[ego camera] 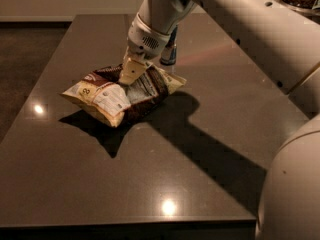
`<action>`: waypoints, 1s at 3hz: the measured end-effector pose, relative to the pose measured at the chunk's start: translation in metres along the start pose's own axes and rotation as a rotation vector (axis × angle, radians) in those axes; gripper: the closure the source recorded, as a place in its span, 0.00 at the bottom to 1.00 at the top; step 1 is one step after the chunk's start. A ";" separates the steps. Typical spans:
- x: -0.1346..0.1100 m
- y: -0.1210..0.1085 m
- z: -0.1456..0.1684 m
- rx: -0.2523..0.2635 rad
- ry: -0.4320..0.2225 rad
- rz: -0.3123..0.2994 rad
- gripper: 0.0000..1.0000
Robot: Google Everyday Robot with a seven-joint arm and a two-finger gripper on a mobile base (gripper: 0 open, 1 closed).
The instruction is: Move brown chip bag near rxbar chocolate
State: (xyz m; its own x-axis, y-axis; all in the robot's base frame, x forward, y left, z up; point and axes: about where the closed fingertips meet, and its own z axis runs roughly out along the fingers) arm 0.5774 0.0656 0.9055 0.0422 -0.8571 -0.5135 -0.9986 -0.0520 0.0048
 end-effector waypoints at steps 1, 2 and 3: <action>-0.001 0.000 0.001 -0.001 -0.002 -0.001 0.53; -0.002 0.000 0.003 -0.001 -0.003 -0.002 0.30; -0.003 -0.001 0.005 -0.002 -0.004 -0.003 0.06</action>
Offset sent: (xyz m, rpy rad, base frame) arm 0.0000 0.0013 -0.0005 0.0014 0.0003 0.0011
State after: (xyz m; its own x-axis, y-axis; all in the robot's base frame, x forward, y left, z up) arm 0.5780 0.0707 0.9027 0.0453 -0.8549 -0.5168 -0.9984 -0.0559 0.0049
